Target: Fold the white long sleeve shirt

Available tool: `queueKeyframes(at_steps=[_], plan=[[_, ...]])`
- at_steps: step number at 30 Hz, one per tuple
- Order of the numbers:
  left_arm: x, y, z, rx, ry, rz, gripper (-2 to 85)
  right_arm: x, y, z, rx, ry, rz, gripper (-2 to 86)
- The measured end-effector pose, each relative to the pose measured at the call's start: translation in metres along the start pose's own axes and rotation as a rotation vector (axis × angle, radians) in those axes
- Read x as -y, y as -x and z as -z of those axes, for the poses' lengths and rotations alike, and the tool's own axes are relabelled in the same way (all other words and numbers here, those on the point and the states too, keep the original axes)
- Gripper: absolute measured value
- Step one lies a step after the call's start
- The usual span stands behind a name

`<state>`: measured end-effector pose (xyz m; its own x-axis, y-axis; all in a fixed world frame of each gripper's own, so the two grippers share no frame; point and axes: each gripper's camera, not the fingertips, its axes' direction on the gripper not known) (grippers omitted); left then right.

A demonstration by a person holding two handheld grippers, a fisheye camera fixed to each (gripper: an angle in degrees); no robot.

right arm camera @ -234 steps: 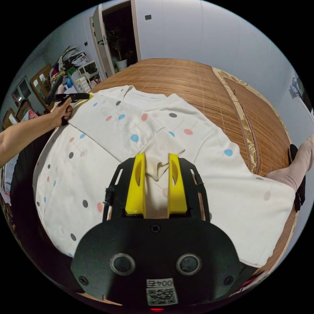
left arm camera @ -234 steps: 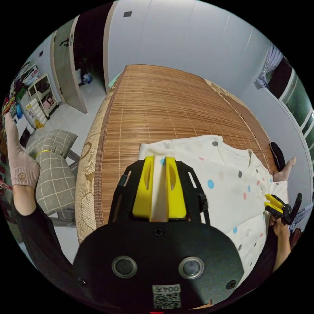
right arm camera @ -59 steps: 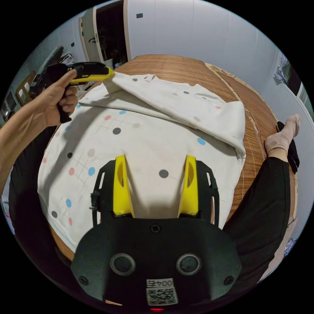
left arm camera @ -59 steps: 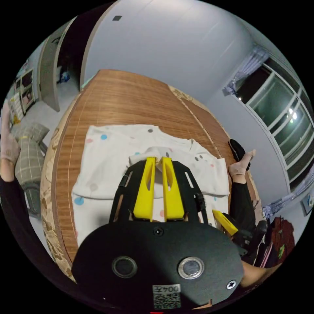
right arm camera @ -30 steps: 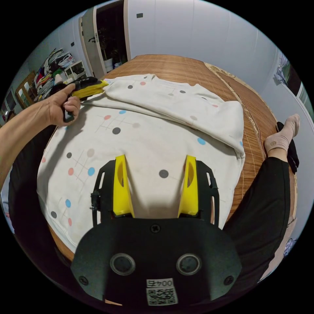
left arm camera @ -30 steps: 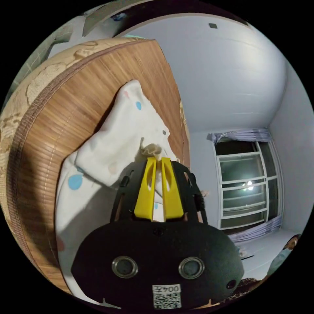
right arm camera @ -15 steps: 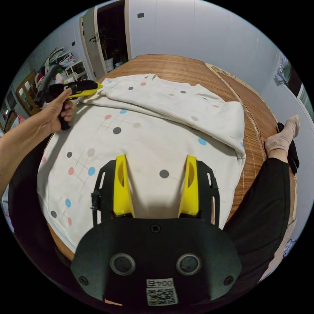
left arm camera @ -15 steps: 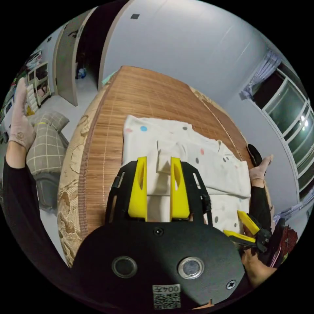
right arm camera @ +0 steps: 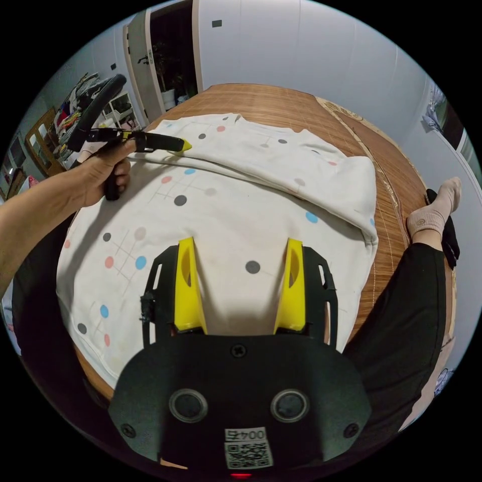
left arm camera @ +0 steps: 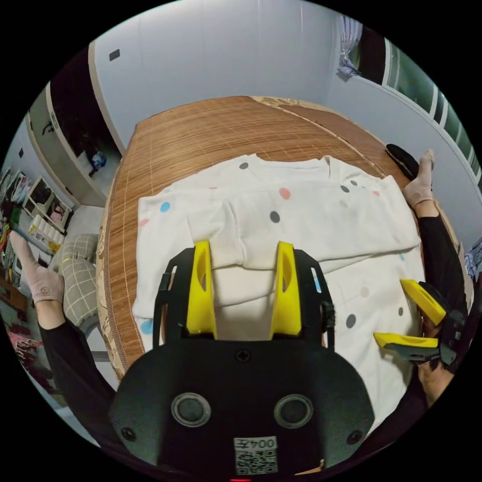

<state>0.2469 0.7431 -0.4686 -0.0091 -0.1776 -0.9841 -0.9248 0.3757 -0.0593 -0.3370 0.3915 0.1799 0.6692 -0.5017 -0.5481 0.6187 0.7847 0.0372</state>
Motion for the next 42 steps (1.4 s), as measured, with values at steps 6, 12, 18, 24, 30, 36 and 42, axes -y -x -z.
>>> queueKeyframes(at_steps=[6, 12, 18, 24, 30, 36, 42], plan=[[-0.025, -0.012, 0.032, -0.014, -0.122, 0.012, 22.0, 0.015, -0.009, 0.006, 0.002, -0.001, -0.001, 24.1], [-0.019, -0.023, 0.007, 0.018, -0.008, 0.02, 22.1, 0.032, -0.019, 0.013, 0.001, -0.003, 0.001, 24.1], [-0.021, -0.029, 0.003, 0.018, -0.01, 0.011, 21.9, 0.053, -0.032, 0.021, -0.012, 0.0, -0.003, 23.7], [-0.022, -0.032, 0.002, 0.021, -0.012, 0.01, 21.9, 0.075, -0.054, 0.029, 0.017, 0.004, -0.024, 21.5], [-0.024, -0.03, 0.002, 0.012, -0.015, 0.013, 21.9, 0.11, -0.136, 0.099, 0.073, -0.095, -0.115, 14.5], [-0.025, -0.029, 0.001, 0.016, -0.015, 0.012, 21.9, 0.156, -0.235, 0.096, -0.021, 0.153, -0.013, 12.7], [-0.025, -0.026, 0.001, 0.018, -0.015, 0.011, 21.9, 0.196, -0.252, 0.069, -0.076, 0.285, 0.096, 11.7]])
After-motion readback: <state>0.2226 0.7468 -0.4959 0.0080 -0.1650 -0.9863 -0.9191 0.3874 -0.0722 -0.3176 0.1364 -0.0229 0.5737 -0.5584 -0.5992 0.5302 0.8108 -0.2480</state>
